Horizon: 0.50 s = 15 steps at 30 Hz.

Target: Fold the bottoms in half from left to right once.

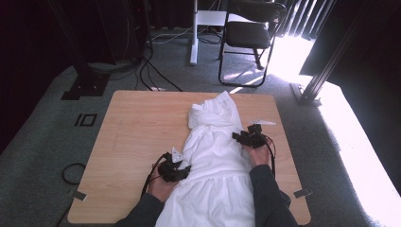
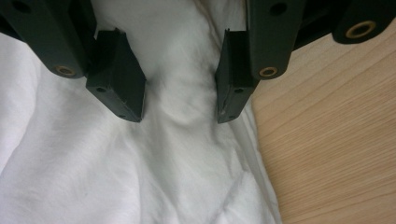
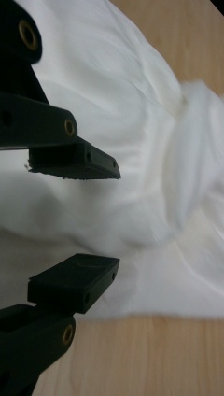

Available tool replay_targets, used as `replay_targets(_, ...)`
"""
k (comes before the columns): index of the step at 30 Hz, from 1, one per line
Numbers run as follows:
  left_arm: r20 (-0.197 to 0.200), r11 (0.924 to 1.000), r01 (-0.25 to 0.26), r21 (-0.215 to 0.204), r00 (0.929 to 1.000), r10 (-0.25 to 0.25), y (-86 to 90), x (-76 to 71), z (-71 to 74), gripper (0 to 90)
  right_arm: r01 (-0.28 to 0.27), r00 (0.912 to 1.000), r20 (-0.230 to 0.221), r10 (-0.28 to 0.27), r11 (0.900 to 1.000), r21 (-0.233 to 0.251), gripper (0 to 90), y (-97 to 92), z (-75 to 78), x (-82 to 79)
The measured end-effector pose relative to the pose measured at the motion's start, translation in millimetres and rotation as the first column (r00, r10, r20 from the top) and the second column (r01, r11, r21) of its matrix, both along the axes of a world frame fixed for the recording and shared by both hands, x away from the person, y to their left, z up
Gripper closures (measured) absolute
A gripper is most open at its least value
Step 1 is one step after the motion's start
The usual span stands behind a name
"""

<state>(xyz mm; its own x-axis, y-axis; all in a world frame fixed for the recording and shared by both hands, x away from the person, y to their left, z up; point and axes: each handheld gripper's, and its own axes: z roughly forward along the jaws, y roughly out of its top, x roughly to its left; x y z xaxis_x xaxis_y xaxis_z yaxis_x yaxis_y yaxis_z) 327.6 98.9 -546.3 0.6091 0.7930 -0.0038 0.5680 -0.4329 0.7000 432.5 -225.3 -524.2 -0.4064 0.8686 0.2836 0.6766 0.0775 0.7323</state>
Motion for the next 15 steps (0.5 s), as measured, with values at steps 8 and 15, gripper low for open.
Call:
replay_targets(8,-0.008,0.9998,0.020,-0.005,0.9998,-0.021,-1.7,1.1,0.9,52.2,0.087,0.9945,0.070,-0.078,0.9863,-0.140,90.0,-12.2,25.3,3.3)
replay_targets(15,0.014,0.9991,0.041,0.006,0.9991,-0.041,-5.2,1.7,8.8,49.7,0.172,0.9837,0.003,-0.180,0.9388,-0.298,70.5,-7.7,-12.4,14.0)
